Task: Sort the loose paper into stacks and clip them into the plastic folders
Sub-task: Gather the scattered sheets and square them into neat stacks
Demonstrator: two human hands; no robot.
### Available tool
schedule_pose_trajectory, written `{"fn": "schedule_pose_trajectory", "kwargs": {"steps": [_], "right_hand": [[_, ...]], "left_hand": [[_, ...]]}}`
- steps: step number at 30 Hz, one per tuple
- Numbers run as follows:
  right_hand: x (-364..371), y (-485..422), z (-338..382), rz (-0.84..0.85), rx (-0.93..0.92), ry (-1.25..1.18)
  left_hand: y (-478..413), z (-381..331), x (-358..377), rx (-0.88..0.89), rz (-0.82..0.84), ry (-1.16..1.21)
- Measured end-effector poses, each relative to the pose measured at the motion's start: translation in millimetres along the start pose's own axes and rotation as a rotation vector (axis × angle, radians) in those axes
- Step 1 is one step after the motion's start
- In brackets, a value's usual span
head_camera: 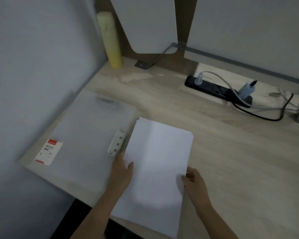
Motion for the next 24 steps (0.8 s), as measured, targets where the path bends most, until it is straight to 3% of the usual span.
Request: {"fn": "schedule_pose_trajectory", "kwargs": {"steps": [3, 7, 10, 17, 21, 24], "right_hand": [[-2.5, -2.2, -6.0, -0.096, 0.05, 0.001], [11.8, -5.6, -13.7, 0.05, 0.158, -0.135], [11.1, -5.8, -10.8, 0.037, 0.208, -0.203], [-5.1, -17.5, -19.1, -0.034, 0.257, -0.108], [-20.9, -13.6, -14.5, -0.009, 0.205, -0.184], [-27.6, -5.4, -11.7, 0.118, 0.169, -0.321]], "left_hand": [[-4.9, 1.3, 5.4, 0.024, 0.035, -0.058], [-11.8, 0.3, 7.1, -0.036, -0.021, -0.103], [-20.6, 0.0, 4.4, -0.064, -0.076, -0.14], [-15.6, -5.0, 12.2, -0.112, -0.071, -0.244], [-15.6, 1.1, 19.1, -0.128, -0.055, -0.117], [-17.4, 4.1, 24.6, -0.164, 0.003, -0.008]]}}
Point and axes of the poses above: each hand's wrist, its own y-axis away from the middle knuckle, its own x-axis out of the palm, z = x × y, the point moved 5 cm from there along -y, towards the middle knuckle, and after that the axes turned 1 degree about x, right-handed, at the moved point
